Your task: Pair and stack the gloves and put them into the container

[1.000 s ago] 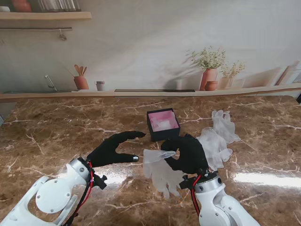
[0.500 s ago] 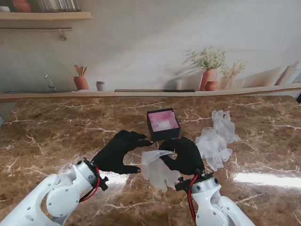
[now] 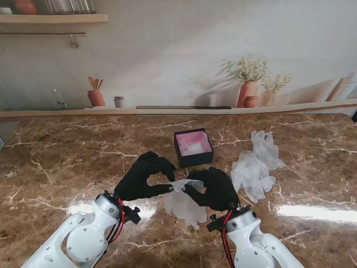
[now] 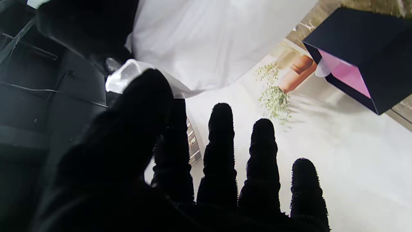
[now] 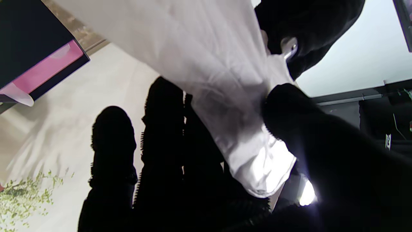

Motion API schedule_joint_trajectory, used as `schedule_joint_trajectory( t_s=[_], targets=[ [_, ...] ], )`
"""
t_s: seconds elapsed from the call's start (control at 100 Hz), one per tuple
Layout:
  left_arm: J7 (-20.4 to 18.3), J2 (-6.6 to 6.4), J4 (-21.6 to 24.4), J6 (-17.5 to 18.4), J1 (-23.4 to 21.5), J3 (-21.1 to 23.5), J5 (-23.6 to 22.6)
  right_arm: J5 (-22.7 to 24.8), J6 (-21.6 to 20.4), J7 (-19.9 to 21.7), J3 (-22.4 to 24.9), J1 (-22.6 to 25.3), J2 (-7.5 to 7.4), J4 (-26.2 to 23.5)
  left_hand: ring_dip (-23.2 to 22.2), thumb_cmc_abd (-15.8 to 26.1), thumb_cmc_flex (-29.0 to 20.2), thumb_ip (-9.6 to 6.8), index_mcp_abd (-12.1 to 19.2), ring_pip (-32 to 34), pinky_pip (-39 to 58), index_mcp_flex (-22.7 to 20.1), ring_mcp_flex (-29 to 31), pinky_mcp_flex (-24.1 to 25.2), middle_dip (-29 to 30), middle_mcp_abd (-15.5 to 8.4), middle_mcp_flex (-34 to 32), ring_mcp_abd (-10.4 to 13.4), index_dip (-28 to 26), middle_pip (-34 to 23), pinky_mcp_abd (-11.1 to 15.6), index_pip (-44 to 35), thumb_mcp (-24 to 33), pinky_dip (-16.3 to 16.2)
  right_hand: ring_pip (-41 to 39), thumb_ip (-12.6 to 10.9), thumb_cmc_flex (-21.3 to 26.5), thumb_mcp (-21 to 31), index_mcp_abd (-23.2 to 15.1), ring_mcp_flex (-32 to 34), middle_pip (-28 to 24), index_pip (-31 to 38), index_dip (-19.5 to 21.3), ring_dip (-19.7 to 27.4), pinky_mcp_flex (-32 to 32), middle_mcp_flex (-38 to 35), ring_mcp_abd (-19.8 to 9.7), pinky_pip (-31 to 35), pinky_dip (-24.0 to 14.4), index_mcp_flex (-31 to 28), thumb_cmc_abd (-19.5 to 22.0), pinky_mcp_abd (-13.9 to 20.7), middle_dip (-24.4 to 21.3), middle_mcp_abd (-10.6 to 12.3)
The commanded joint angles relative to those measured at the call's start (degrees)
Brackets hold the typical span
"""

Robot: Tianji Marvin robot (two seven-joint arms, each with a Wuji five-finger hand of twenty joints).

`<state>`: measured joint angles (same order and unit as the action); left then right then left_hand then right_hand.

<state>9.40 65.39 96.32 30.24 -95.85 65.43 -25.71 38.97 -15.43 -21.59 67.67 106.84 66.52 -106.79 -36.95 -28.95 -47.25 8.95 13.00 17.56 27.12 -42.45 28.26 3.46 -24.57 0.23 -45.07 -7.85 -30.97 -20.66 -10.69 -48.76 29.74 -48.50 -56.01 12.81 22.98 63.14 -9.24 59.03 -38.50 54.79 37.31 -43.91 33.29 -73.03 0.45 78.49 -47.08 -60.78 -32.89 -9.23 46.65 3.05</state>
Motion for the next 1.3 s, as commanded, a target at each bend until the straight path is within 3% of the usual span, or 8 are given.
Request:
schedule_joint_trajectory(
  t_s=[0.0, 0.17, 0.36, 0.58, 0.87, 1.09, 1.13, 1.29],
  targets=[
    [-0.8, -0.43, 1.2, -0.3, -1.2, 0.5, -1.6, -0.2, 0.6, 1.4, 0.4, 1.3, -0.65, -0.6, -1.2, 3.8, -2.2, 0.8, 1.2, 2.0, 2.5, -3.6, 2.3, 1.3, -1.2, -1.5, -3.1, 0.3, 3.1, -1.5, 0.0, -1.4, -2.7, 1.7, -1.2, 0.0, -2.2, 0.8, 0.4, 2.0, -0.6, -0.7, 0.4, -1.1, -0.1, -1.9, -0.1, 2.6, -0.9, -1.8, 1.1, -0.3, -0.5, -0.6],
    [-8.9, -1.79, 3.7, -1.2, -3.0, 2.8, 5.0, -0.6, 0.2, 6.0, 2.6, 3.3, -1.48, -2.6, -5.3, 10.7, -5.2, -0.46, -4.2, 7.1, 9.0, -5.7, 8.1, 0.7, -10.3, 0.1, -10.5, -2.0, 3.2, -2.7, -1.8, -0.4, -6.6, 1.6, -1.0, 0.0, -2.2, 0.4, 0.8, 2.0, -0.3, -1.3, 0.2, -1.0, -0.2, -2.1, 0.4, 2.6, -0.8, -2.1, 1.3, -0.6, -0.8, -0.9],
    [-16.4, -3.15, 7.6, -2.2, -5.8, 4.9, 13.1, -2.6, -1.8, 13.6, 6.9, 6.9, -2.63, -6.8, -9.5, 11.4, -5.4, -0.07, -7.3, 13.3, 19.3, -4.6, 16.3, -3.2, -4.4, 4.6, -19.8, -3.8, -4.5, -3.8, -5.2, 0.0, -5.1, -0.8, -1.8, -0.6, -2.6, -0.4, 1.6, 3.4, -0.2, -2.1, -0.1, -1.2, 1.2, -3.2, 1.1, 4.0, -1.1, -3.2, 2.2, -1.1, -1.0, -1.8],
    [-23.4, -4.73, 11.4, -2.1, -8.3, 6.9, 18.3, -7.1, -4.4, 23.7, 11.0, 10.8, -4.22, -11.8, -9.0, 12.7, -5.7, -0.14, -8.0, 14.4, 23.1, -3.0, 19.1, -4.7, -2.0, 3.5, -23.5, -3.1, -8.4, -3.8, -5.4, -0.2, -7.0, -0.6, -2.9, -1.6, -2.8, -1.6, 2.2, 7.8, 0.4, -2.9, 0.4, -0.8, 5.4, -6.5, 1.9, 7.2, -1.3, -3.8, 3.1, -2.0, -1.5, -2.0],
    [-32.1, -6.33, 14.7, -3.3, -11.8, 9.9, 27.2, -12.8, -6.7, 29.1, 10.9, 11.3, -5.19, -12.8, -8.6, 14.2, -6.3, -0.01, -9.6, 14.8, 25.1, -1.1, 21.4, -5.7, 0.3, 3.1, -26.7, -2.7, -12.0, -3.9, -4.7, -1.1, -8.4, 0.0, -2.2, -2.0, -3.1, -1.4, 2.8, 12.4, 0.6, -3.1, 1.1, 0.3, 9.6, -9.7, 2.5, 9.3, 0.1, -4.2, 3.3, -2.5, -2.4, -2.3],
    [-38.9, -7.35, 13.7, -7.2, -12.1, 10.7, 30.8, -18.4, -5.3, 34.7, 9.6, 9.3, -6.16, -10.7, -8.6, 17.8, -10.9, -0.91, -11.4, 15.8, 27.3, 2.6, 23.0, -6.5, 2.3, 2.7, -28.7, -2.9, -14.9, -5.3, -3.9, -2.7, -15.7, 1.3, -2.5, -2.5, -3.4, -1.2, 3.6, 14.3, -1.3, -3.2, 1.6, 0.4, 11.3, -9.9, 2.8, 10.8, 0.7, -5.1, 3.5, -2.8, -2.6, -2.5],
    [-39.2, -7.33, 13.1, -7.9, -11.9, 10.5, 31.1, -19.6, -4.6, 35.9, 9.3, 8.7, -6.35, -10.1, -8.8, 21.5, -18.8, -3.97, -11.8, 16.0, 28.1, 3.2, 23.2, -6.5, 3.1, 2.9, -28.8, -3.1, -14.9, -5.9, -4.0, -3.1, -29.7, 1.6, -2.6, -2.6, -3.4, -1.2, 3.8, 14.5, -1.6, -3.3, 1.7, 0.4, 11.5, -10.0, 2.8, 11.0, 0.8, -5.2, 3.5, -2.8, -2.7, -2.6],
    [-38.4, -6.9, 10.4, -10.5, -10.5, 9.3, 30.3, -23.4, -1.7, 39.3, 6.9, 4.5, -6.81, -6.0, -8.9, 22.0, -19.7, -4.16, -11.9, 16.3, 28.6, 4.1, 23.0, -6.7, 3.1, 3.0, -28.8, -3.4, -15.2, -6.2, -4.0, -3.6, -31.0, 1.4, -2.5, -2.9, -3.3, -1.3, 3.9, 14.7, -2.2, -3.5, 1.9, 0.5, 11.6, -9.8, 2.8, 11.3, 1.3, -5.4, 3.7, -2.9, -3.3, -2.7]
  ],
)
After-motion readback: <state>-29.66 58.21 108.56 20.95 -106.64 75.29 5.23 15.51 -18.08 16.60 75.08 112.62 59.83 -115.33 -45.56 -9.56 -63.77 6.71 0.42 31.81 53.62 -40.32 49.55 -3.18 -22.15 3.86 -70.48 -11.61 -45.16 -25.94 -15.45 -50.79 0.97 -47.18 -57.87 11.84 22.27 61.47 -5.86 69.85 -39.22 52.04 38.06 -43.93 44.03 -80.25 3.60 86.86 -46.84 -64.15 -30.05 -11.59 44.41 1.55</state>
